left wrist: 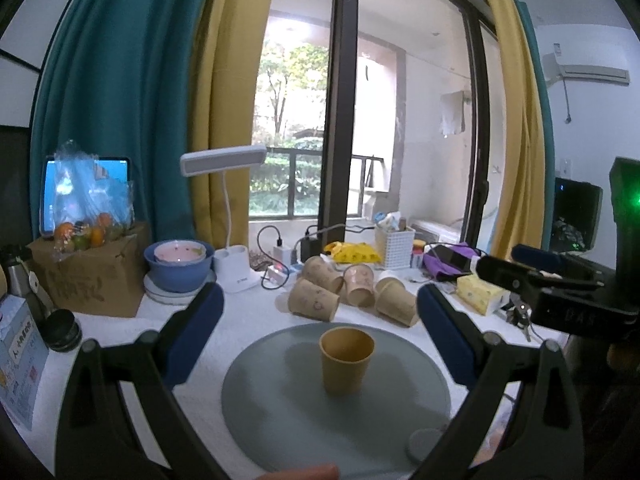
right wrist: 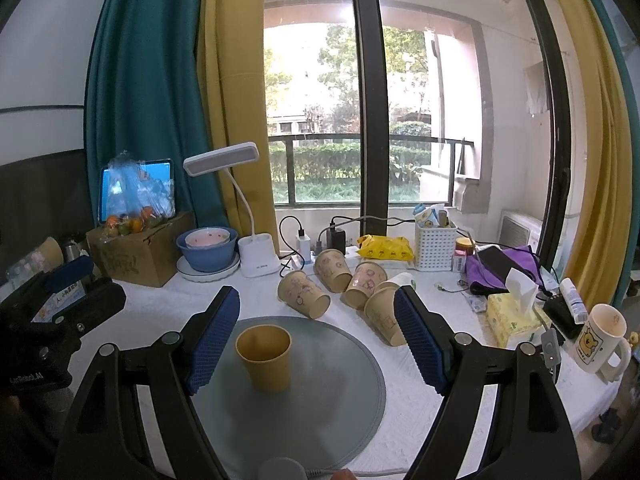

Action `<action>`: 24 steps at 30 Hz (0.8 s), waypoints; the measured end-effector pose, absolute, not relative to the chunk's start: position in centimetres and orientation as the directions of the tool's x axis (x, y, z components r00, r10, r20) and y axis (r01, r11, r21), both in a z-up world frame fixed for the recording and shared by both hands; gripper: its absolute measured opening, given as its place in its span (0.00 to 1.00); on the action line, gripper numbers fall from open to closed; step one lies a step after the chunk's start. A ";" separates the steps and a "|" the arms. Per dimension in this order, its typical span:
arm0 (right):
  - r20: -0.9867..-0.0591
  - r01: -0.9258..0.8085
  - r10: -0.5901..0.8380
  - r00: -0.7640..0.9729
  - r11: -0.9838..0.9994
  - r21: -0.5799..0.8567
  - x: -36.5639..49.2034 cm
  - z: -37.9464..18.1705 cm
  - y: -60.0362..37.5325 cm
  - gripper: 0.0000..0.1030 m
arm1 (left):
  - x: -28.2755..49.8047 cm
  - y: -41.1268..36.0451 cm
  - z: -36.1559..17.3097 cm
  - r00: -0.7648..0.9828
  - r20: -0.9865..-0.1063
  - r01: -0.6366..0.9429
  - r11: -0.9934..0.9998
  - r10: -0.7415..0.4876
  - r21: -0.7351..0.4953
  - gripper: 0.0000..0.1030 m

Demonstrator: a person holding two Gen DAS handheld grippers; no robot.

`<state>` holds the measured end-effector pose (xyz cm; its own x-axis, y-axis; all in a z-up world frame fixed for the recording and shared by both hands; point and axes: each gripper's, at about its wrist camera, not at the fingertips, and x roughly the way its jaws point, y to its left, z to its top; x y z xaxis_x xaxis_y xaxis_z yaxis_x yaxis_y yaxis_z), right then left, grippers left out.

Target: Flip cup upright

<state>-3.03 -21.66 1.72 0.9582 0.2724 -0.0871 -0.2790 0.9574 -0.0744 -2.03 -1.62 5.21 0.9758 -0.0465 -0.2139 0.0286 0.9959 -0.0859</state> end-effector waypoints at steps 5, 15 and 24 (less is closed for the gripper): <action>-0.090 -0.280 0.273 0.958 0.957 -0.075 -3.0 1.6 -21.6 0.80 | -2.0 -1.8 5.2 0.975 -0.217 0.030 0.996 -0.048 -0.086 0.95; -0.087 -0.280 0.273 0.958 0.957 -0.077 -2.9 1.6 -21.5 0.80 | -2.0 -1.8 5.1 0.976 -0.215 0.012 0.996 -0.031 -0.086 0.95; -0.091 -0.281 0.274 0.957 0.957 -0.075 -2.9 1.6 -21.4 0.80 | -2.0 -1.8 5.1 0.976 -0.215 0.012 0.996 -0.031 -0.086 0.95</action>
<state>-2.92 -21.36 1.56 0.9573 0.2744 -0.0907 -0.2813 0.9567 -0.0747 -1.95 -1.82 5.07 0.9761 -0.0307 -0.2151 0.0123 0.9962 -0.0863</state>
